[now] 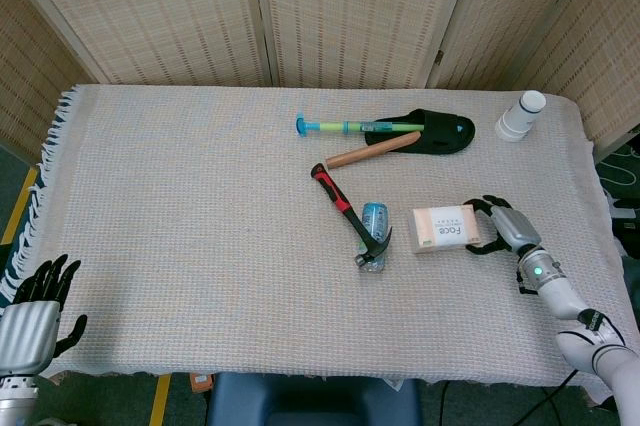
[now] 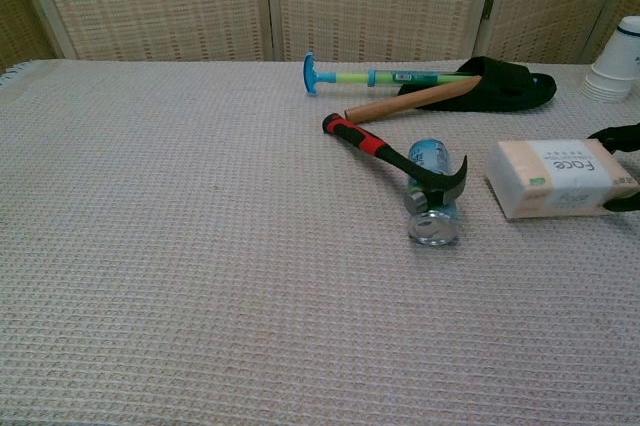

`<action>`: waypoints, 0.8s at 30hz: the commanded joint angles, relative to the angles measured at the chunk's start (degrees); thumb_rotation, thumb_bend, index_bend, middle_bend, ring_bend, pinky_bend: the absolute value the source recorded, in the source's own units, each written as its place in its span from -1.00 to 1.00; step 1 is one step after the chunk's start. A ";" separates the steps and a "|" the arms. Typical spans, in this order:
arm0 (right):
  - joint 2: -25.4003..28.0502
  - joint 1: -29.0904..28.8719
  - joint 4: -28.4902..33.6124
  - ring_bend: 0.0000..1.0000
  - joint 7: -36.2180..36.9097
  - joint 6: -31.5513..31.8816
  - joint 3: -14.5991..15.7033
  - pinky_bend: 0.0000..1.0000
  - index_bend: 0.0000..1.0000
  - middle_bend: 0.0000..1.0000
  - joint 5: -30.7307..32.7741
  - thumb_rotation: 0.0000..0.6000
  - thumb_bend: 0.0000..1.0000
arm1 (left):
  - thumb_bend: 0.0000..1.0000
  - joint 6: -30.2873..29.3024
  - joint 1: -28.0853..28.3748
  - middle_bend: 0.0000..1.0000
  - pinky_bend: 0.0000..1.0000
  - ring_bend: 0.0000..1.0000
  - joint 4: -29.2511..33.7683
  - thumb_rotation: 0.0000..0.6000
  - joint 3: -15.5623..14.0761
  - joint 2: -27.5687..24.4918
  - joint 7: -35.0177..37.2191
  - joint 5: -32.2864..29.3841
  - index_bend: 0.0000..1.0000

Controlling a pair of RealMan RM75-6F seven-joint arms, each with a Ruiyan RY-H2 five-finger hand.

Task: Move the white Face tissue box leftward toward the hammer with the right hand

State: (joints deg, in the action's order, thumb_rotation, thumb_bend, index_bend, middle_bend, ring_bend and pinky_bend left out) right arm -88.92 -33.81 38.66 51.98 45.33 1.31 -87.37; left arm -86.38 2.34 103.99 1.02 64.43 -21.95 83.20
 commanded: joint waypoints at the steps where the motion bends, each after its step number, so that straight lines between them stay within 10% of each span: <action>1: 1.31 0.11 2.09 -1.00 -0.97 0.16 -0.47 -1.00 -0.75 -0.87 0.66 1.00 -0.70 | -0.31 0.05 0.03 -1.00 -0.70 -1.00 0.02 1.00 -0.02 0.02 -0.10 -0.02 -0.80; 11: 12.31 2.28 17.60 -1.00 -5.40 4.66 -1.70 -1.00 -1.00 -1.00 2.14 1.00 -0.77 | -0.31 0.15 0.03 -1.00 -0.70 -1.00 0.07 1.00 0.05 0.07 -0.33 -0.48 -0.80; 18: 31.04 21.44 53.69 -1.00 -35.61 36.00 0.52 -1.00 -1.00 -1.00 2.11 1.00 -0.77 | -0.31 0.78 0.36 -1.00 -0.70 -1.00 -0.04 1.00 -0.04 0.23 -0.48 -0.62 -0.80; 24: 29.89 31.39 55.45 -1.00 -49.07 49.84 3.28 -1.00 -1.00 -1.00 -1.56 1.00 -0.77 | -0.31 0.62 0.28 -1.00 -0.70 -1.00 0.01 1.00 -0.29 0.24 -0.36 -0.18 -0.80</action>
State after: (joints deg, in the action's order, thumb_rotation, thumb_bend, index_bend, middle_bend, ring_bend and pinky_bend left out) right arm -62.76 -11.85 90.54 13.17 84.33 2.26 -86.94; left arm -85.74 2.64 103.98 0.75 64.67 -22.28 83.02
